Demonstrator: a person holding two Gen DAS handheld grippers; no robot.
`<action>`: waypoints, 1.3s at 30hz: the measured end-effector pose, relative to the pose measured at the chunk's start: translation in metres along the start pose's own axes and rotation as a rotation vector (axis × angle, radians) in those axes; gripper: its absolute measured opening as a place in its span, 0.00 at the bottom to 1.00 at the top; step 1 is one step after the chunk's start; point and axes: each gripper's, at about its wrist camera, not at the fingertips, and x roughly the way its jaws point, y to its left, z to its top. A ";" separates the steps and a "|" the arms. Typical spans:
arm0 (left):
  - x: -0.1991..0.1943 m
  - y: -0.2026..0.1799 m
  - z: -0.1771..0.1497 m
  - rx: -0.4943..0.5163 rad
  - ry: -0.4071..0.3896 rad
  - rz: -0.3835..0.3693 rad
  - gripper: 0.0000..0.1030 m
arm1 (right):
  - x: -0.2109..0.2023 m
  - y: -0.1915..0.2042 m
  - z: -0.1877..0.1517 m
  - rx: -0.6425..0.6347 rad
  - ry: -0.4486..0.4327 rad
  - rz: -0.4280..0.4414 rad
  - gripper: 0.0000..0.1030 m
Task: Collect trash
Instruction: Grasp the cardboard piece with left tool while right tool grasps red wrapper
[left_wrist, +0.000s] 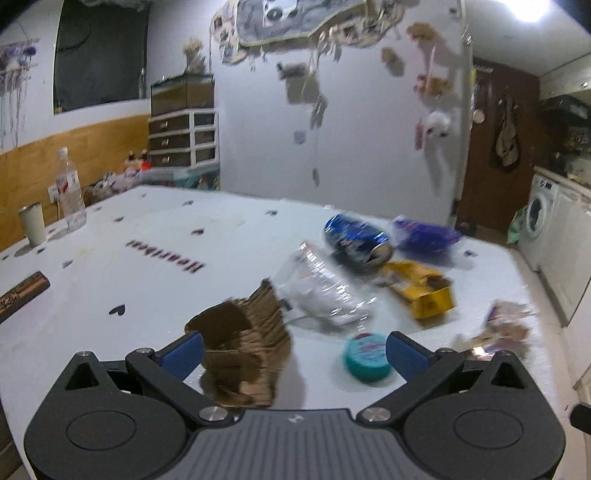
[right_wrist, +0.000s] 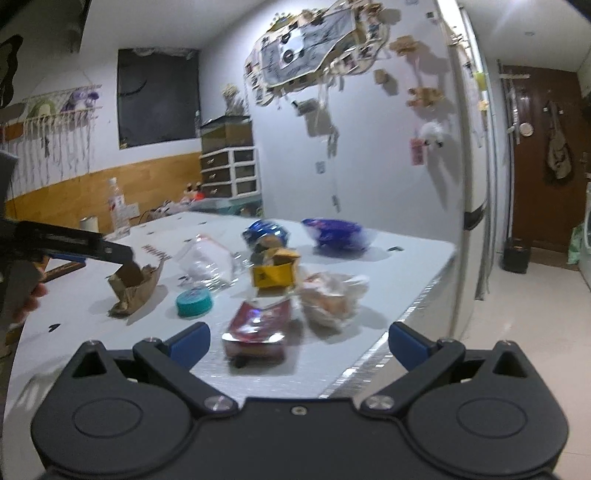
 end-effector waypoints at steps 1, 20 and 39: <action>0.008 0.003 0.000 0.004 0.014 0.008 1.00 | 0.006 0.004 0.001 -0.005 0.012 0.008 1.00; 0.073 0.014 -0.005 0.097 0.102 0.169 1.00 | 0.086 0.034 0.011 0.058 0.141 0.040 0.95; 0.087 0.014 -0.005 0.083 0.103 0.204 0.75 | 0.103 0.033 0.010 0.034 0.197 0.055 0.55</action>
